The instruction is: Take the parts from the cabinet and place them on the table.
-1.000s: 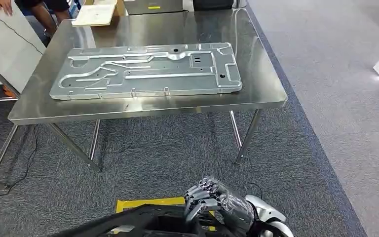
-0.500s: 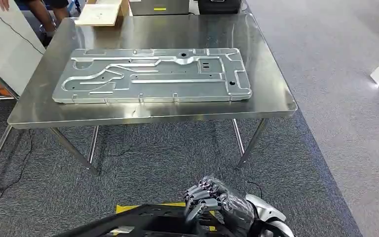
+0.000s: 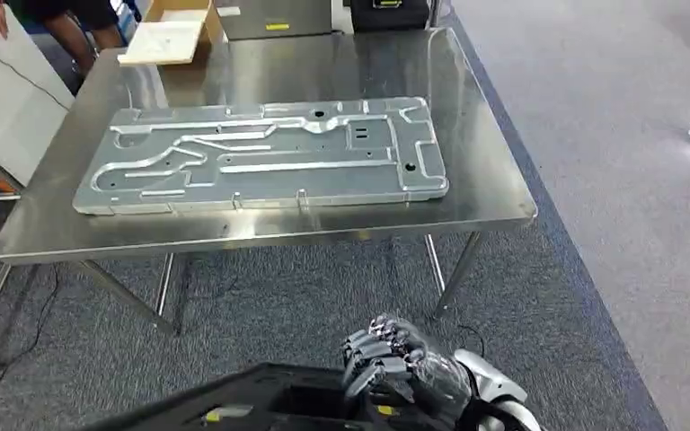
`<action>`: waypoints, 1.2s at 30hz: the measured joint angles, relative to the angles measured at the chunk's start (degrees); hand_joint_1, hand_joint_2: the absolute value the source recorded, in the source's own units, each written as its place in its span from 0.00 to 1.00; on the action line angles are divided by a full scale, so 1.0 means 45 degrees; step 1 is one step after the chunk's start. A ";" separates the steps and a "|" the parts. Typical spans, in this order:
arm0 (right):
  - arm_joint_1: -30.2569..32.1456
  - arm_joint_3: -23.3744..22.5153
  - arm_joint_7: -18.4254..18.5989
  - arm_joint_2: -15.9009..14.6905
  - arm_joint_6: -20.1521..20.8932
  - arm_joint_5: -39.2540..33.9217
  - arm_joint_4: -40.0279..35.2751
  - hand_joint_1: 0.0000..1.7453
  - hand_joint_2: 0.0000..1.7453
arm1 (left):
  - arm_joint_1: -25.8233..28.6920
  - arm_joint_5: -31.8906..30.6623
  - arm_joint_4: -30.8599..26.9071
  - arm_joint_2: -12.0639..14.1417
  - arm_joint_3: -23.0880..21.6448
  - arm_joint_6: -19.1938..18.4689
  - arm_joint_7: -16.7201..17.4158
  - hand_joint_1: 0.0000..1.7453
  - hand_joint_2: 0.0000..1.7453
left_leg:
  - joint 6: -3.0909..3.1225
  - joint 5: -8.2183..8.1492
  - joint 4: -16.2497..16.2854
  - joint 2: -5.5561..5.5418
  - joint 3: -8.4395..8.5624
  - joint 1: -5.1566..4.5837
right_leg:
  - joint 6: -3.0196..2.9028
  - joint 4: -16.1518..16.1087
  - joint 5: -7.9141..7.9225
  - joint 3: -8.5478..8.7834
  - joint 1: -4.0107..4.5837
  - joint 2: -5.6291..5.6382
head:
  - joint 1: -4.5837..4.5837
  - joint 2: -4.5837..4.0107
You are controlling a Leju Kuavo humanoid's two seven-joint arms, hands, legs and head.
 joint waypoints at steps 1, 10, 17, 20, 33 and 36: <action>0.0001 -0.0005 0.0000 0.0000 0.0000 0.0000 -0.0010 0.95 1.00 | 0.0028 0.0000 0.0000 0.0000 0.0000 0.0000 -0.0005 0.00 0.00 | 0.0014 0.0343 -0.0411 0.0001 -0.0025 0.0003 | 0.0018 0.0000 -0.0100 0.0142 -0.0002 0.0033 | 0.0000 0.0000; -0.0018 -0.0092 0.0015 0.0000 0.0014 0.0010 -0.0077 0.95 1.00 | 0.0035 -0.0005 0.0000 -0.0015 0.0000 0.0000 -0.0009 0.00 0.00 | 0.0656 0.2537 -0.3838 0.0007 0.1146 -0.0040 | 0.0605 0.0361 -0.0748 0.0777 0.0023 0.0032 | 0.0005 -0.0005; 0.0019 -0.0388 -0.0005 -0.0005 -0.0227 0.0320 -0.0087 0.95 1.00 | 0.0029 -0.0077 0.0000 -0.0015 -0.0044 0.0005 -0.0010 0.00 0.00 | 0.0775 0.1962 -0.3842 -0.0024 0.1750 -0.0073 | 0.0746 0.2942 -0.1244 -0.1603 0.0032 -0.0006 | 0.0005 0.0000; -0.0093 -0.0853 -0.0019 -0.0068 -0.0510 0.0374 -0.0189 0.95 1.00 | -0.0008 -0.0141 0.0000 -0.0029 -0.0117 0.0005 -0.0043 0.00 0.00 | 0.0640 0.1605 -0.3816 -0.0028 0.2265 -0.0100 | 0.0423 0.0508 0.0483 -0.0930 0.0186 -0.0004 | -0.0004 0.0000; -0.1512 -0.3657 0.0763 -0.0136 -0.0379 -0.0427 -0.0364 0.95 1.00 | -0.0101 -0.0296 0.0000 -0.0034 -0.0398 -0.0112 -0.0107 0.00 0.00 | -0.0001 0.1768 -0.1645 0.0001 0.0225 0.0021 | 0.0039 -0.0060 -0.0312 0.0483 0.0058 0.0009 | -0.0010 0.0000; -0.1619 -0.3983 0.0767 -0.0136 -0.0418 -0.0423 -0.0169 0.95 1.00 | -0.0015 -0.0350 0.0020 -0.0034 -0.0432 -0.0117 -0.0073 0.00 0.00 | 0.0125 0.2858 -0.3297 0.0008 0.0505 -0.0097 | 0.0213 -0.0046 -0.0575 0.0796 0.0049 -0.0024 | 0.0000 -0.0005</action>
